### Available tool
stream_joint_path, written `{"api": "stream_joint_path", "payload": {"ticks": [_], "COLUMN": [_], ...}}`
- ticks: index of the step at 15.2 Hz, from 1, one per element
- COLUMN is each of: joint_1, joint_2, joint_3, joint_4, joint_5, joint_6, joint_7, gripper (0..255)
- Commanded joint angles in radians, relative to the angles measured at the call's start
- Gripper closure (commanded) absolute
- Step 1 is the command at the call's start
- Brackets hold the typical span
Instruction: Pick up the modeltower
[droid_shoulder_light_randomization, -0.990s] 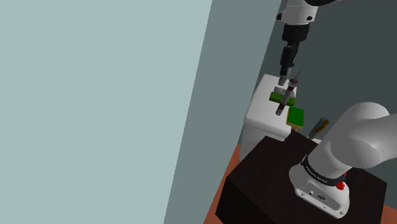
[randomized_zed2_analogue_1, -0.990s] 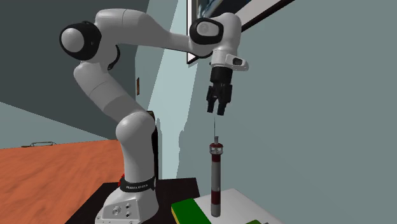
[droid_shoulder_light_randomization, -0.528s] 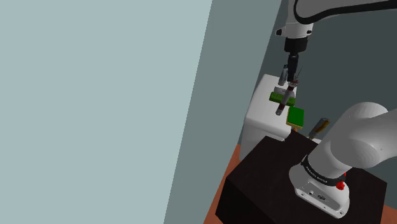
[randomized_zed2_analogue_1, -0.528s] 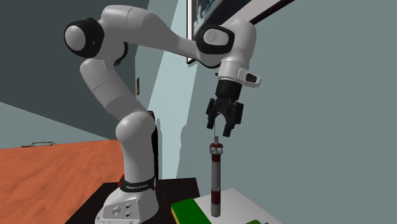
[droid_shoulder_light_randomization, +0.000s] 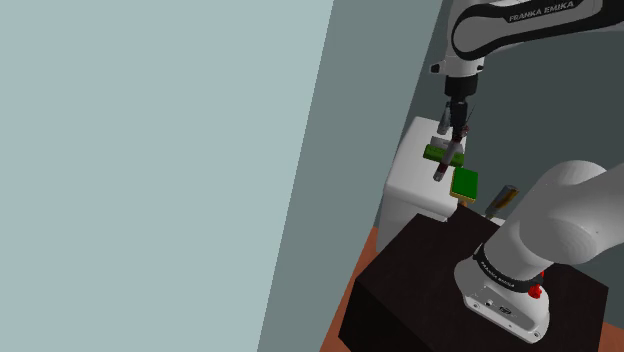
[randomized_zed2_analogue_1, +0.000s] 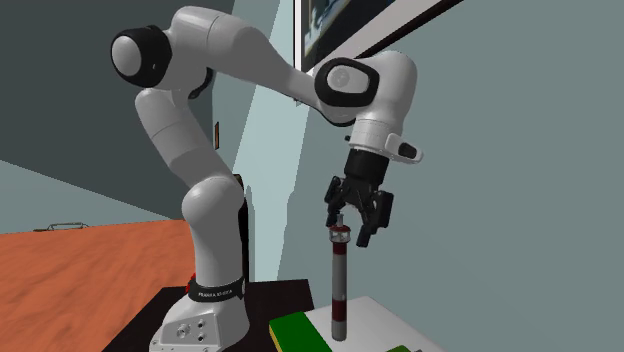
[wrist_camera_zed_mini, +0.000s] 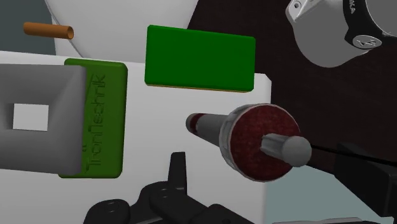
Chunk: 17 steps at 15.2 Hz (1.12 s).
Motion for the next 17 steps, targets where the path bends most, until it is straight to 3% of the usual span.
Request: {"api": "stream_joint_path", "payload": {"ticks": [1, 4, 5, 14, 17], "joint_1": [0.0, 0.0, 0.0, 0.0, 0.001], "joint_2": [0.012, 0.02, 0.021, 0.02, 0.006], "joint_3": [-0.008, -0.013, -0.013, -0.013, -0.003], "joint_4": [-0.017, -0.033, -0.033, -0.033, -0.002], "joint_5": [-0.003, -0.005, -0.005, -0.005, -0.001], "joint_6": [0.03, 0.053, 0.054, 0.053, 0.009], "joint_7": [-0.001, 0.0, 0.0, 0.0, -0.001], "gripper": [0, 0, 255, 255, 255]}}
